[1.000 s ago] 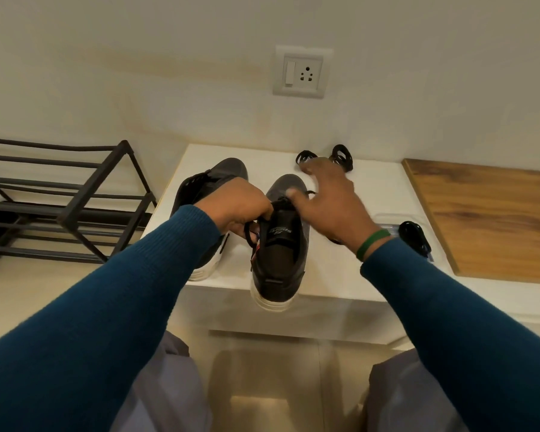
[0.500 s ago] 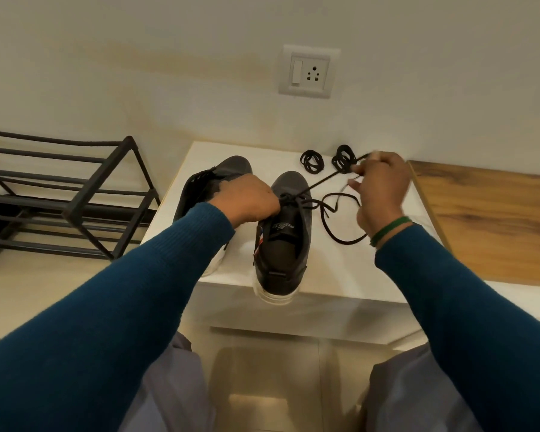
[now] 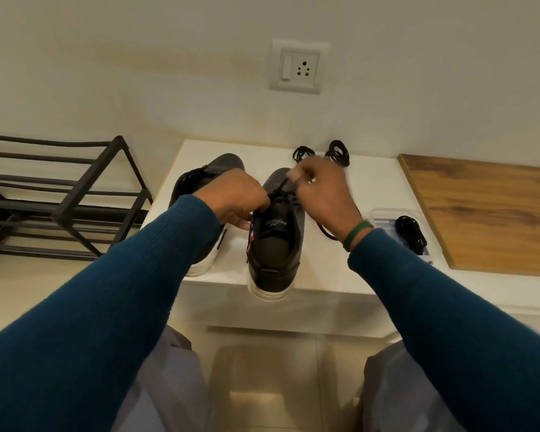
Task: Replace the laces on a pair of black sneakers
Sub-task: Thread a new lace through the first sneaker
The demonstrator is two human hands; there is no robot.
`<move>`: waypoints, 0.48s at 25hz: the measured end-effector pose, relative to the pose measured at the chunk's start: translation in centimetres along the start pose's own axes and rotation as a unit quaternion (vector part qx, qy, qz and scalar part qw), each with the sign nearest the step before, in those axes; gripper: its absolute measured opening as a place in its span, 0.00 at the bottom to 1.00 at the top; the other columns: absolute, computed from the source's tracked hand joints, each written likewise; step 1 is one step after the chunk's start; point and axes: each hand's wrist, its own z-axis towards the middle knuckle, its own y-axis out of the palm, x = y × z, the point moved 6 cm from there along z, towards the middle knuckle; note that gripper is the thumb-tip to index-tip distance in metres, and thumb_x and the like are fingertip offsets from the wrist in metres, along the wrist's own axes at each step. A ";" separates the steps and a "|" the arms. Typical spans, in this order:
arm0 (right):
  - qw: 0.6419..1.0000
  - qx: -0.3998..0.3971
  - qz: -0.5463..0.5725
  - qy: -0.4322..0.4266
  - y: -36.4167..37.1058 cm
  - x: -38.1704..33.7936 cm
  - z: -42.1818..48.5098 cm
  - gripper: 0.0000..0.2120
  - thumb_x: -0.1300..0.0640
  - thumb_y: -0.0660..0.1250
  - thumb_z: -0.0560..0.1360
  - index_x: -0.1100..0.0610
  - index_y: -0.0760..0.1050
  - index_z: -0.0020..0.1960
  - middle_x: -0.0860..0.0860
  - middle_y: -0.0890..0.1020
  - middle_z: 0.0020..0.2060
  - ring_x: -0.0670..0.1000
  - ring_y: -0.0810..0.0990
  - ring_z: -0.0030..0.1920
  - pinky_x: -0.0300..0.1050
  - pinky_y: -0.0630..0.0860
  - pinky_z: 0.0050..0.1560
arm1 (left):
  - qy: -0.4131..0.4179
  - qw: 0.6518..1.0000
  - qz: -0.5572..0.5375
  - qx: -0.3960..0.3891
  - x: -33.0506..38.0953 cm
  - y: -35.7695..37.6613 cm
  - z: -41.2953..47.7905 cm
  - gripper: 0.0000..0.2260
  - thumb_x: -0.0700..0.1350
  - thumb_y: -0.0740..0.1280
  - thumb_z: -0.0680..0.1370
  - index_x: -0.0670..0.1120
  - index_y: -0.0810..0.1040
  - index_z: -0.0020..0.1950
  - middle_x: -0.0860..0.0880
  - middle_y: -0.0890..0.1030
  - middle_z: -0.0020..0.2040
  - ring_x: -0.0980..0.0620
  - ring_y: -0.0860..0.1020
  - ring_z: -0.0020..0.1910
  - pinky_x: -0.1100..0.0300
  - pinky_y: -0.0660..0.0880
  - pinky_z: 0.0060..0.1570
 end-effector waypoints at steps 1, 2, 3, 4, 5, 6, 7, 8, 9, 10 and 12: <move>0.987 0.097 0.110 0.064 -2.2 1.2 0.6 0.06 0.65 0.61 0.77 0.61 0.77 0.44 0.51 0.76 0.40 0.52 0.75 0.42 0.43 0.76 0.44 | 0.000 1.000 -0.003 -0.007 0.0 0.0 0.0 0.09 0.37 0.66 0.78 0.43 0.80 0.57 0.44 0.82 0.51 0.48 0.83 0.45 0.56 0.84 0.39; 0.959 0.179 0.183 0.121 -4.1 2.8 0.8 0.07 0.66 0.59 0.77 0.60 0.74 0.44 0.51 0.76 0.39 0.52 0.75 0.42 0.49 0.79 0.47 | 0.000 1.000 -0.002 -0.011 -0.1 0.1 0.0 0.09 0.37 0.66 0.79 0.42 0.80 0.58 0.43 0.82 0.50 0.47 0.84 0.45 0.55 0.84 0.40; 0.939 0.226 0.198 0.166 -5.7 4.4 0.9 0.07 0.64 0.58 0.78 0.59 0.73 0.44 0.52 0.76 0.40 0.53 0.76 0.43 0.55 0.81 0.49 | -0.001 1.000 -0.004 -0.013 -0.1 0.1 0.1 0.09 0.36 0.66 0.79 0.42 0.80 0.58 0.43 0.83 0.50 0.46 0.85 0.44 0.55 0.84 0.40; 0.943 0.220 0.161 0.193 -6.5 5.7 1.2 0.07 0.62 0.58 0.79 0.61 0.74 0.45 0.55 0.78 0.42 0.55 0.78 0.44 0.59 0.81 0.50 | 0.001 1.000 -0.007 -0.014 -0.2 0.1 0.1 0.09 0.36 0.66 0.79 0.42 0.80 0.57 0.43 0.83 0.49 0.47 0.85 0.43 0.55 0.84 0.39; 0.960 0.156 0.100 0.207 -6.5 6.4 1.5 0.08 0.61 0.59 0.79 0.63 0.75 0.47 0.58 0.81 0.44 0.55 0.80 0.44 0.60 0.82 0.49 | 0.003 1.000 -0.010 -0.015 -0.3 0.0 0.2 0.08 0.36 0.66 0.78 0.42 0.80 0.57 0.43 0.83 0.48 0.48 0.86 0.40 0.56 0.84 0.38; 0.974 0.063 0.044 0.215 -5.5 7.0 1.7 0.10 0.59 0.61 0.80 0.65 0.77 0.49 0.60 0.82 0.45 0.55 0.82 0.43 0.58 0.82 0.47 | 0.003 1.000 -0.013 -0.016 -0.3 0.0 0.3 0.08 0.36 0.67 0.78 0.42 0.80 0.56 0.43 0.83 0.48 0.50 0.85 0.36 0.58 0.84 0.36; 0.974 -0.039 -0.013 0.223 -4.1 7.3 1.3 0.10 0.59 0.62 0.80 0.64 0.79 0.49 0.61 0.83 0.45 0.54 0.83 0.42 0.54 0.83 0.45 | 0.002 1.000 -0.015 -0.015 -0.5 -0.1 0.4 0.08 0.36 0.67 0.78 0.42 0.81 0.56 0.43 0.83 0.47 0.51 0.84 0.33 0.59 0.82 0.33; 0.963 -0.134 -0.070 0.221 -2.6 7.6 0.8 0.09 0.58 0.64 0.80 0.62 0.80 0.49 0.59 0.84 0.45 0.54 0.84 0.43 0.51 0.83 0.44 | 0.000 1.000 -0.018 -0.015 -0.6 -0.1 0.5 0.07 0.37 0.67 0.78 0.43 0.81 0.55 0.44 0.83 0.47 0.52 0.84 0.31 0.61 0.81 0.32; 0.945 -0.214 -0.131 0.208 -1.5 7.5 0.1 0.07 0.57 0.66 0.80 0.60 0.81 0.49 0.58 0.84 0.44 0.54 0.84 0.43 0.48 0.83 0.43 | 0.001 1.000 -0.020 -0.014 -0.6 0.0 0.6 0.07 0.37 0.67 0.78 0.44 0.81 0.54 0.44 0.83 0.47 0.52 0.84 0.32 0.61 0.80 0.31; 0.923 -0.280 -0.180 0.191 -0.7 7.3 -0.4 0.06 0.56 0.67 0.79 0.58 0.81 0.49 0.56 0.84 0.43 0.54 0.84 0.44 0.45 0.81 0.42 | 0.005 1.000 -0.018 -0.014 -0.7 0.1 0.7 0.07 0.37 0.66 0.78 0.44 0.81 0.53 0.44 0.83 0.47 0.51 0.84 0.34 0.62 0.79 0.31; 0.883 -0.372 -0.235 0.163 -0.2 7.1 -1.2 0.03 0.56 0.69 0.78 0.52 0.81 0.50 0.52 0.84 0.43 0.49 0.83 0.42 0.41 0.78 0.39 | 0.016 1.000 -0.009 -0.014 -0.6 0.3 0.8 0.06 0.38 0.66 0.78 0.44 0.82 0.52 0.44 0.83 0.46 0.49 0.84 0.38 0.62 0.79 0.31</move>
